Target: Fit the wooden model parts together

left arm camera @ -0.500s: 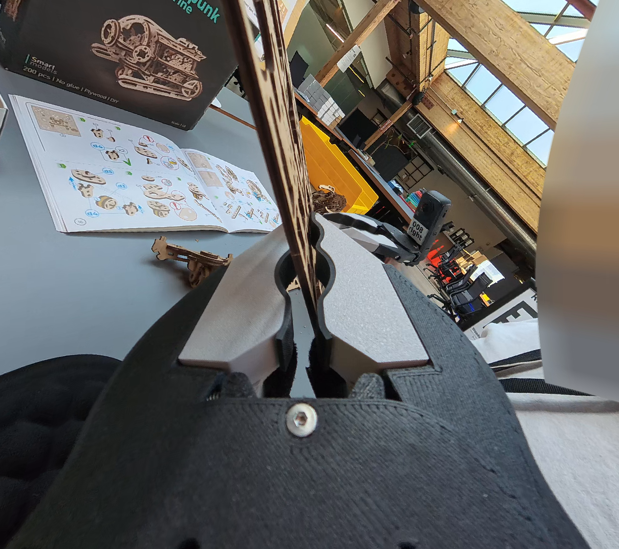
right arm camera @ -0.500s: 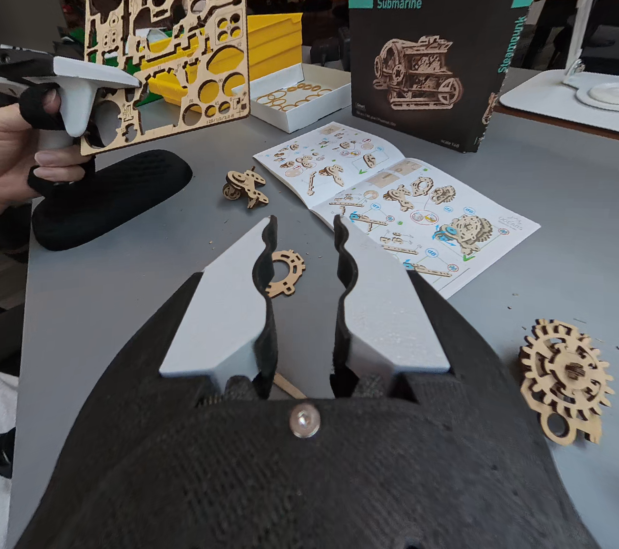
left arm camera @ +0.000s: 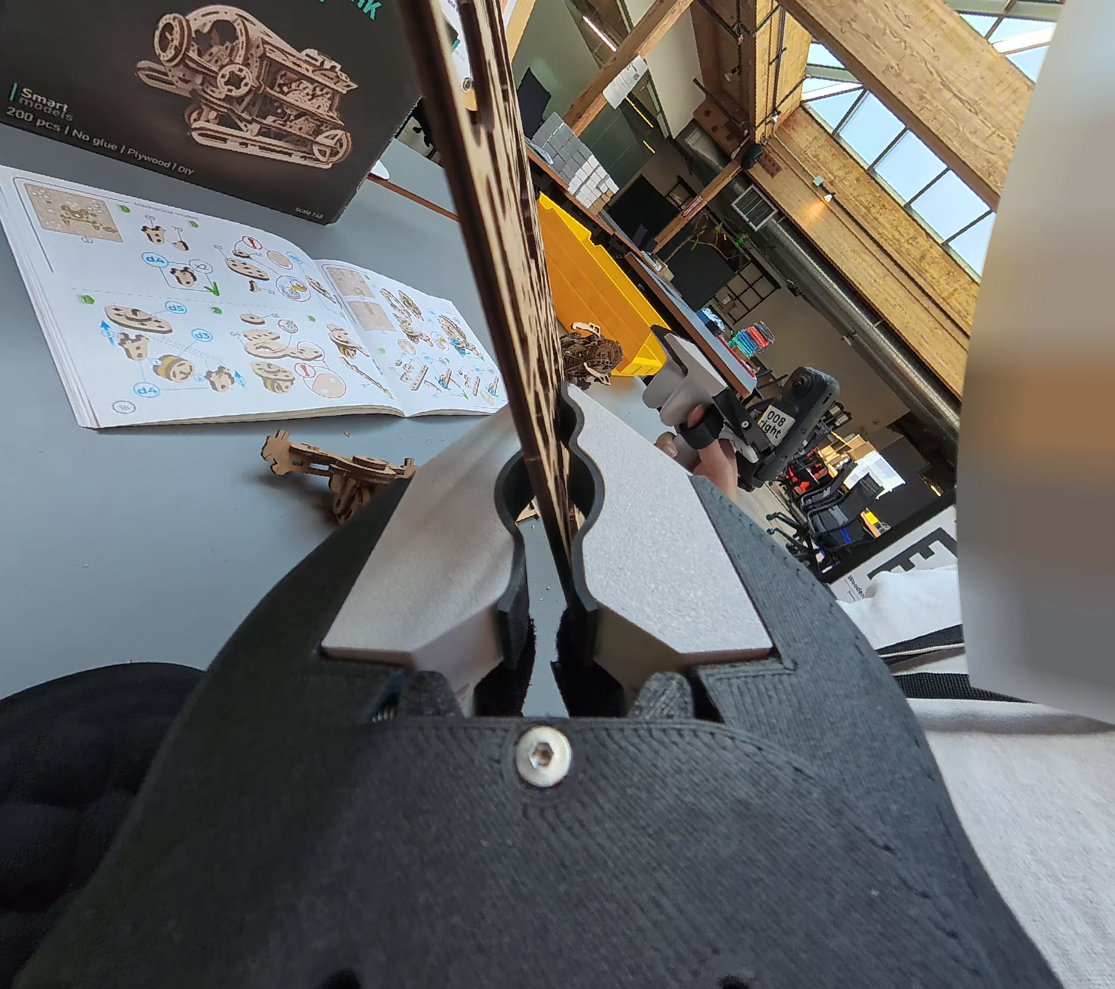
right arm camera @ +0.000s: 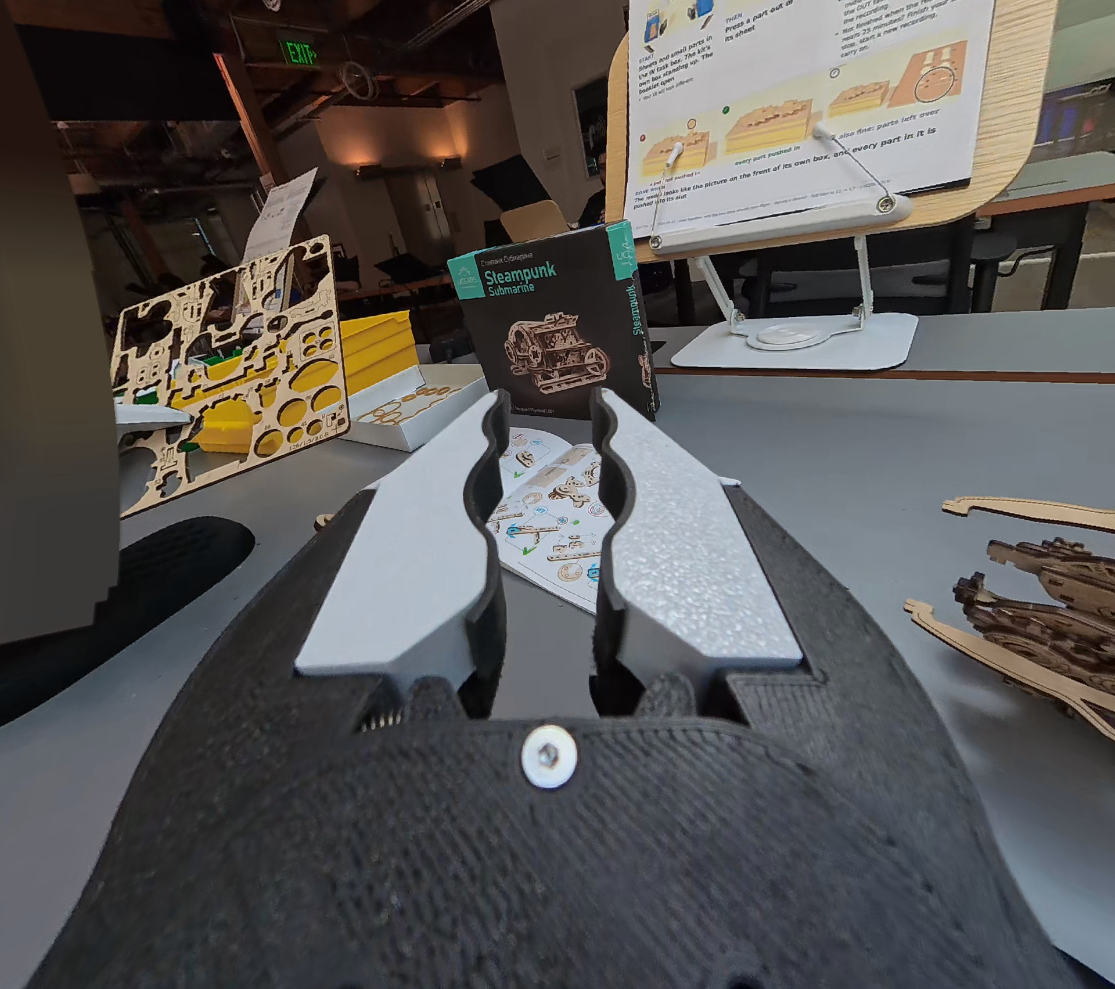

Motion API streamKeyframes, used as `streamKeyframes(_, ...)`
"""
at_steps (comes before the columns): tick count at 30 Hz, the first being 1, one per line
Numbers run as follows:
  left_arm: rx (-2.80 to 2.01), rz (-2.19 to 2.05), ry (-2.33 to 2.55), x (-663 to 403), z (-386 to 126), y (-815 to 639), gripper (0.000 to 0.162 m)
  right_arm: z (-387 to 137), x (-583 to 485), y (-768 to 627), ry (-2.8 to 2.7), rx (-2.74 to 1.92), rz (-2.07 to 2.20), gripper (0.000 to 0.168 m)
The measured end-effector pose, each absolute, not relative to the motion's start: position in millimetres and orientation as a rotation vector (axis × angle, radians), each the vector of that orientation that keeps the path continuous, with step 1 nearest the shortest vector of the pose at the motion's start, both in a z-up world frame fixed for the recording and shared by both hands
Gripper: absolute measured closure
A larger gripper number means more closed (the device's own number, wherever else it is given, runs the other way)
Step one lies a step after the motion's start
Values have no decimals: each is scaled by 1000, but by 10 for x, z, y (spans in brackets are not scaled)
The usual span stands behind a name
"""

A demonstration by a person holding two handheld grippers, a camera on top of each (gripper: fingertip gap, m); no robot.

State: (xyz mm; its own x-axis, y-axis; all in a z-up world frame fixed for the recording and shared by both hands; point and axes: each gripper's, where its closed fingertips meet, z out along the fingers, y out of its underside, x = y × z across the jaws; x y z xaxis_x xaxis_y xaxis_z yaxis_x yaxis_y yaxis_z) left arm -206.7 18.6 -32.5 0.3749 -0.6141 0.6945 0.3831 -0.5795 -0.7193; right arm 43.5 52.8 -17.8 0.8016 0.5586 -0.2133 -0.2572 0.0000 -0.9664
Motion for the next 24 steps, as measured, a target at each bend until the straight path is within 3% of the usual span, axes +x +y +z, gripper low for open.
streamKeyframes(10, -1732, -1370, 222, -2014, -329, 174, 161, -165, 495, 529, -200, -1420, 745, 149)
streamKeyframes(16, -1733, -1370, 216, -2021, -341, 177, 161, -89, 592, 491, -153, -1369, 793, 168)
streamKeyframes(24, -1726, -1371, 206, -2041, -333, 185, 161, 15, 825, 461, -49, -1286, 794, 168)
